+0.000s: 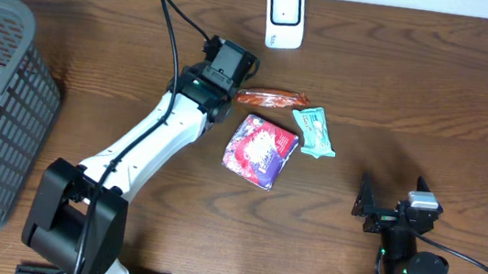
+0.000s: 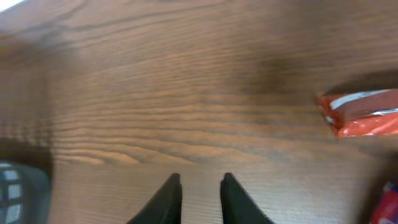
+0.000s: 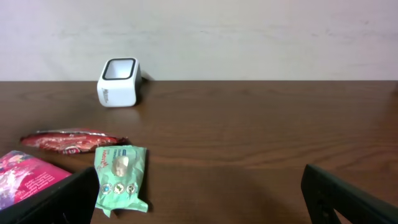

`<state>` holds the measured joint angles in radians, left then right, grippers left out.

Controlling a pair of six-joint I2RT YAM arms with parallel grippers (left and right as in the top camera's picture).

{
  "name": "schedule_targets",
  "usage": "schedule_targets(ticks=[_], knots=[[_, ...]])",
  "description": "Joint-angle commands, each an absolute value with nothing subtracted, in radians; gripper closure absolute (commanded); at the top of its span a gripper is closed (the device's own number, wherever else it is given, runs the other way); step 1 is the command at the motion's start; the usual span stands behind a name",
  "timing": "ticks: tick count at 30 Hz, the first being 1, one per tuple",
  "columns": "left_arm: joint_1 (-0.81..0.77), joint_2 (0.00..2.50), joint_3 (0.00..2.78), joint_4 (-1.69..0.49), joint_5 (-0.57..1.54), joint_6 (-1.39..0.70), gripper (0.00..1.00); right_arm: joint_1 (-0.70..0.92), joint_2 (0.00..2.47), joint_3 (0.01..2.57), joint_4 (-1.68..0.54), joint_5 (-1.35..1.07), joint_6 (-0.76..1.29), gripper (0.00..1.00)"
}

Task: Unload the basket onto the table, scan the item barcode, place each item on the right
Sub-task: 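Move the red wrapper past the scanner and release it on table, then reach the left gripper into the basket and grasp the orange tissue pack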

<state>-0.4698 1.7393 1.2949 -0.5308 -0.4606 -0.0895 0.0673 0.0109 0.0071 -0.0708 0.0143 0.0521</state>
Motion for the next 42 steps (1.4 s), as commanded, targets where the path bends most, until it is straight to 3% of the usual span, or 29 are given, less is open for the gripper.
schedule_targets(ticks=[1,7,8,17,21,27,32,37,42], knots=[[-0.446,1.73,1.295,-0.508,-0.575,-0.071,0.74,0.061,0.006,0.006,-0.075,0.009,0.063,0.01],[-0.369,1.638,1.367,-0.373,-0.73,-0.007,0.28,0.061,0.006,0.006,-0.075,0.009,0.063,0.01],[-0.347,1.617,1.392,-0.362,-0.73,-0.007,0.24,0.061,0.006,0.006,-0.075,0.009,0.063,0.01],[0.016,1.452,1.541,-0.313,-0.729,-0.097,0.14,0.061,0.006,0.005,-0.075,0.009,0.063,0.01],[0.216,1.44,1.541,-0.421,-0.73,-0.141,0.04,0.061,0.006,0.005,-0.075,0.009,0.063,0.01],[0.5,1.507,1.541,-0.654,-0.695,-0.182,0.01,0.061,0.006,0.005,-0.075,0.009,0.063,0.01],[0.711,1.597,1.54,-0.78,-0.51,-0.182,0.01,0.061,0.006,0.005,-0.075,0.009,0.063,0.01],[0.891,1.656,1.54,-0.777,-0.094,-0.181,0.01,0.061,0.006,0.005,-0.075,0.009,0.063,0.01],[0.931,1.716,1.52,-0.776,-0.06,-0.125,0.01,0.061,0.006,0.005,-0.075,0.009,0.063,0.01]])
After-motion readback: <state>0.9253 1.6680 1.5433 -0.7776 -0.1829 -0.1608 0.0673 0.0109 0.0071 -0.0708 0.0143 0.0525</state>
